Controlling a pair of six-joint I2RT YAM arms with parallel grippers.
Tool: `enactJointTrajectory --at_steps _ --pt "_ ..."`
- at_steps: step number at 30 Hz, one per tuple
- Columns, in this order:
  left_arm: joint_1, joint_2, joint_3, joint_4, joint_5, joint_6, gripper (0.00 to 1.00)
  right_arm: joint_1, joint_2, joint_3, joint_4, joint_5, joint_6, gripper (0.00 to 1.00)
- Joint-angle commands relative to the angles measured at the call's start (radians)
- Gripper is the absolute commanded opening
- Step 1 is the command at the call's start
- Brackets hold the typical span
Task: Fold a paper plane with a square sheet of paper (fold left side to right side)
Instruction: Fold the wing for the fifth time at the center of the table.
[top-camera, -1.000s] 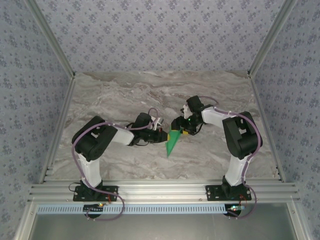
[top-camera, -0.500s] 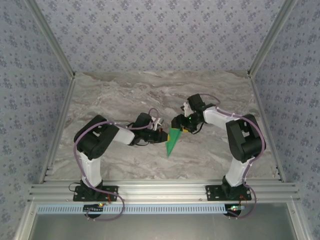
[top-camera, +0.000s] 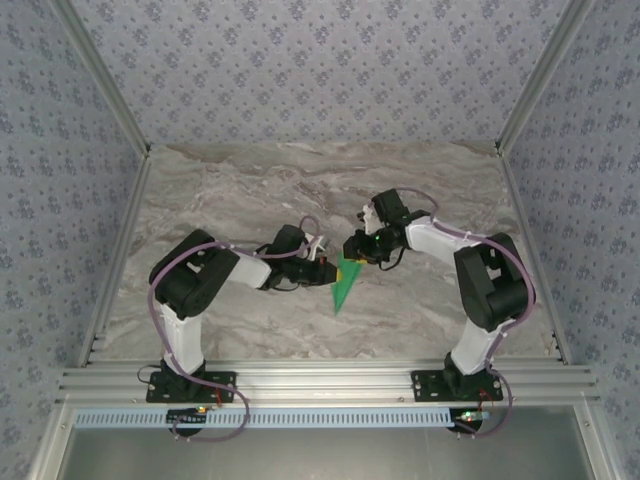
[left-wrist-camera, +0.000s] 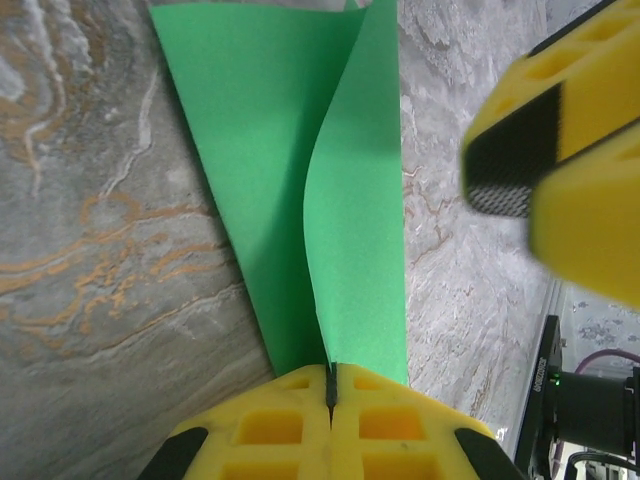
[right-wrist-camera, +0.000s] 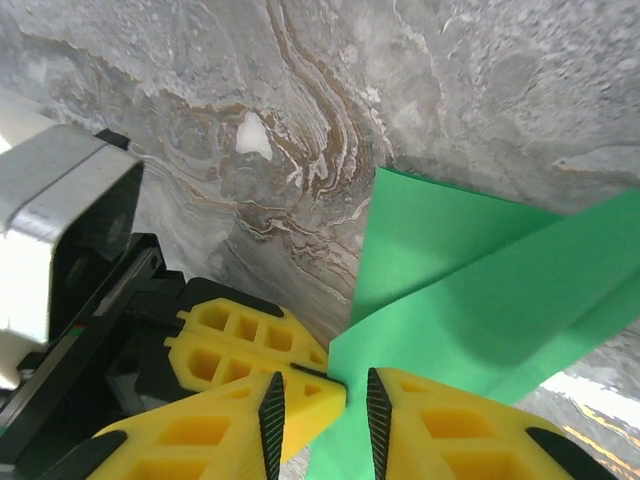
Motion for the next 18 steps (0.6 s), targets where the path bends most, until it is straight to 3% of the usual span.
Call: enactJointTrajectory --at_steps 1,18 --pt "-0.018 0.023 0.032 -0.047 0.007 0.044 0.00 0.007 0.044 0.031 -0.012 0.010 0.006 0.29" --pt "-0.020 0.025 0.036 -0.061 -0.025 0.044 0.00 0.007 0.085 0.014 -0.038 0.062 -0.017 0.29"
